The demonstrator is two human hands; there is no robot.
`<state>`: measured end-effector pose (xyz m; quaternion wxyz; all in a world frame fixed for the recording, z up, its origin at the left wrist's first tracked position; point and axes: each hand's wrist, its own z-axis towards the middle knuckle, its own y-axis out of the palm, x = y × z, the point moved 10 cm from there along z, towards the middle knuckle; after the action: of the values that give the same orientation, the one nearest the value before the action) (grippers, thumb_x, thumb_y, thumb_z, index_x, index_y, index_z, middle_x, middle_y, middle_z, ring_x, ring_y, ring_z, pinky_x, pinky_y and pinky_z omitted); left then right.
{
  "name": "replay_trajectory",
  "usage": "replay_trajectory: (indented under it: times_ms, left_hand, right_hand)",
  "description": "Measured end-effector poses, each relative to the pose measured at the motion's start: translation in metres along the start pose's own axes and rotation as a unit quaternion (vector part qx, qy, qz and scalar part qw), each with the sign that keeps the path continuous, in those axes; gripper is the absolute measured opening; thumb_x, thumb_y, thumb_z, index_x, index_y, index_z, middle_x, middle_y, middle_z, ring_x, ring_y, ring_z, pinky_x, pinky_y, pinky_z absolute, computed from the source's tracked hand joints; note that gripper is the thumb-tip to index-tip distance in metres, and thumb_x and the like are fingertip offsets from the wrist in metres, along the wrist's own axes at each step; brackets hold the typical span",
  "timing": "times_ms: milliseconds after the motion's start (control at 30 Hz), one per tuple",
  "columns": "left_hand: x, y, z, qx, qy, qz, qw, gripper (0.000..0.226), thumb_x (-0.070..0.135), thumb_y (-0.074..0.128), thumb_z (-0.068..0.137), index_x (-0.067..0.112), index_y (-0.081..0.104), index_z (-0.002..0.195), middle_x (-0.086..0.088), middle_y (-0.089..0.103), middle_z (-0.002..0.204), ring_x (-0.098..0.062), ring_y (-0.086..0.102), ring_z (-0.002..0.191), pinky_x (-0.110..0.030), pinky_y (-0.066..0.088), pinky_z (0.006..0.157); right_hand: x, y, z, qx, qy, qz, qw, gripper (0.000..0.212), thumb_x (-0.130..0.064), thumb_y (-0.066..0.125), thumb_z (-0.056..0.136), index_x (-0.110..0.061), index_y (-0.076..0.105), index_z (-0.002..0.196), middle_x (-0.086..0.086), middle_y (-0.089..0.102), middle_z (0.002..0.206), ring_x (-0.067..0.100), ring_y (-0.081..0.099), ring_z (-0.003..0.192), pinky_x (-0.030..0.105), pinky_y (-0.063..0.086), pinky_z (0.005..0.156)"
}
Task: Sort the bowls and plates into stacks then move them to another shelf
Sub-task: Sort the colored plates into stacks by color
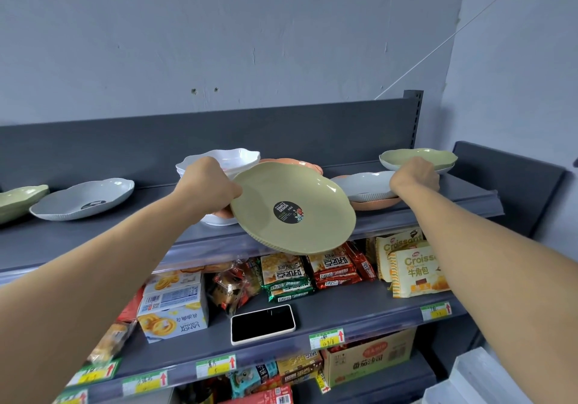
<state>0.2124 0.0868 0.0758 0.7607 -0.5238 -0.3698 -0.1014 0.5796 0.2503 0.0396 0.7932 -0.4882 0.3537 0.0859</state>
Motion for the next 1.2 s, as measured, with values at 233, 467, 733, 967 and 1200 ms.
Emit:
replay_trajectory:
  times_ms: [233, 467, 733, 967, 1200]
  left_hand:
    - [0.004, -0.002, -0.002, 0.001, -0.003, -0.015, 1.0, 0.009, 0.0, 0.05, 0.078, 0.005, 0.057, 0.078, -0.021, 0.065, 0.071, -0.027, 0.058, 0.063, -0.039, 0.055, 0.079]
    - [-0.004, -0.038, -0.008, 0.044, -0.02, -0.047, 0.998, 0.009, 0.002, 0.051, 0.077, 0.003, 0.06, 0.08, -0.02, 0.065, 0.071, -0.033, 0.068, 0.064, -0.037, 0.055, 0.077]
    - [-0.07, -0.134, -0.016, 0.128, -0.069, -0.078, 0.986, 0.023, -0.001, 0.052, 0.076, -0.004, 0.069, 0.092, -0.02, 0.066, 0.075, -0.03, 0.072, 0.059, -0.042, 0.061, 0.075]
    - [-0.169, -0.212, -0.016, 0.191, -0.134, -0.079, 0.969, 0.016, -0.001, 0.052, 0.073, 0.003, 0.064, 0.084, -0.021, 0.064, 0.075, -0.039, 0.074, 0.076, -0.05, 0.059, 0.079]
    - [-0.272, -0.277, -0.001, 0.235, -0.184, -0.06, 0.952, 0.006, -0.001, 0.054, 0.076, 0.001, 0.054, 0.07, -0.017, 0.065, 0.067, -0.036, 0.073, 0.062, -0.044, 0.062, 0.067]
  right_hand:
    - [-0.011, -0.017, -0.002, 0.024, 0.003, 0.069, 0.997, 0.026, 0.001, 0.05, 0.091, 0.001, 0.059, 0.115, 0.02, 0.063, 0.119, 0.038, 0.059, 0.109, 0.041, 0.05, 0.083]
    - [-0.077, -0.025, -0.017, 0.011, -0.046, 0.147, 0.988, 0.019, 0.004, 0.054, 0.088, 0.001, 0.062, 0.104, 0.018, 0.065, 0.113, 0.034, 0.063, 0.102, 0.033, 0.049, 0.073]
    - [-0.19, -0.016, -0.059, -0.005, -0.101, 0.225, 0.969, 0.027, 0.003, 0.054, 0.087, 0.0, 0.059, 0.113, 0.017, 0.061, 0.122, 0.036, 0.06, 0.111, 0.034, 0.05, 0.081]
    - [-0.3, 0.038, -0.134, -0.06, -0.163, 0.258, 0.95, 0.026, 0.005, 0.052, 0.086, -0.001, 0.06, 0.11, 0.016, 0.063, 0.118, 0.034, 0.062, 0.106, 0.03, 0.047, 0.073]
    - [-0.404, 0.109, -0.22, -0.121, -0.213, 0.25, 0.937, 0.028, 0.005, 0.048, 0.087, -0.002, 0.059, 0.112, 0.013, 0.062, 0.121, 0.031, 0.061, 0.109, 0.028, 0.044, 0.074]
